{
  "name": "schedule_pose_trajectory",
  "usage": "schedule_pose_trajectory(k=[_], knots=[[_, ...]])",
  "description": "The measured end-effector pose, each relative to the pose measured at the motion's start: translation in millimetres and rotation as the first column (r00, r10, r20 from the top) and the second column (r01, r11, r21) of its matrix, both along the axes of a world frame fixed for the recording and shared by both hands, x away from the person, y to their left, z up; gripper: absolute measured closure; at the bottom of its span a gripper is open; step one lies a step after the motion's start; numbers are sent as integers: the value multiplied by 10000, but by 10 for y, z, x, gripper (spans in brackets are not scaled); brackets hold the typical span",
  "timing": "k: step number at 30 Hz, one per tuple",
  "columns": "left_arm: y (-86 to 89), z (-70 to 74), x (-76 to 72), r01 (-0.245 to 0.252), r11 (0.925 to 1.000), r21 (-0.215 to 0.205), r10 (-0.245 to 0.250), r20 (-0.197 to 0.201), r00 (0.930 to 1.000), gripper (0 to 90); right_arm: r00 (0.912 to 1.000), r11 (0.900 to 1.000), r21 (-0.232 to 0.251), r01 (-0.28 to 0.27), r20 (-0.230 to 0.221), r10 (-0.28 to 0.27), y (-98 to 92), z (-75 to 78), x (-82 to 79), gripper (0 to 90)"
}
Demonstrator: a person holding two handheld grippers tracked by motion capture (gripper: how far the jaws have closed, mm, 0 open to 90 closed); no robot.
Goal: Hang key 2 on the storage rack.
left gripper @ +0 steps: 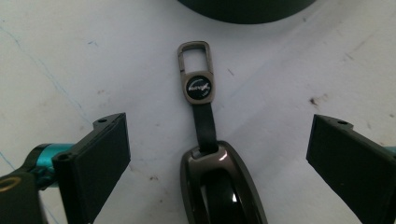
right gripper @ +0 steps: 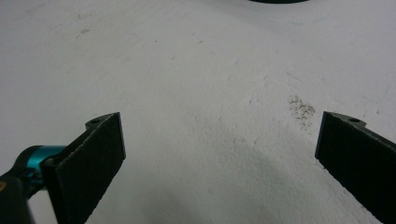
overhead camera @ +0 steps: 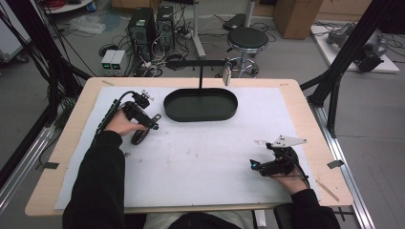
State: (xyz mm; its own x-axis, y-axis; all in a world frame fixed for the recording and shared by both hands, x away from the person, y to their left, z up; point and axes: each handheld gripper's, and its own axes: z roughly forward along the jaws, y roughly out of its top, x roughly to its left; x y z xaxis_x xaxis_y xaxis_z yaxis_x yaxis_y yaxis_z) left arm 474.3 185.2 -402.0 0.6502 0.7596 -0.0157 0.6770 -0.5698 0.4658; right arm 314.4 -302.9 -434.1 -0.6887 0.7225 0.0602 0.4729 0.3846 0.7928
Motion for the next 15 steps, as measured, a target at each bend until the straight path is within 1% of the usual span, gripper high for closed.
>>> schedule_pose_trajectory(k=[3, 4, 6, 8, 11, 13, 15], knots=[[-17, -23, 71, -160, 9999, -8, 159, -171, 9997, 111, 10000, 10000, -94, 16, -16, -16, 8, -7, -5, 9], [-17, -27, 86, -219, 9998, 13, 219, -212, 9995, 132, 10000, 10000, -60, 39, 2, -39, 6, -4, -7, 9], [-8, -34, 103, -315, 9994, 131, 317, -204, 9993, 221, 10000, 10000, -1, 81, 20, -81, -4, 1, -8, 9], [12, -50, 117, -415, 9991, 111, 418, -258, 9988, 288, 10000, 10000, 65, 65, 0, -65, -13, 3, -12, 9], [29, -67, 128, -523, 9981, 334, 527, -100, 9986, 344, 10000, 10000, 56, 22, 11, -22, -7, -2, -21, 9], [30, -74, 134, -498, 9985, 211, 502, -168, 9986, 373, 10000, 10000, 36, -16, -13, 16, -5, -4, -26, 9], [23, -89, 137, -458, 9987, 227, 463, -217, 9987, 404, 10000, 10000, 20, -35, 16, 35, -6, -7, -26, 9]])
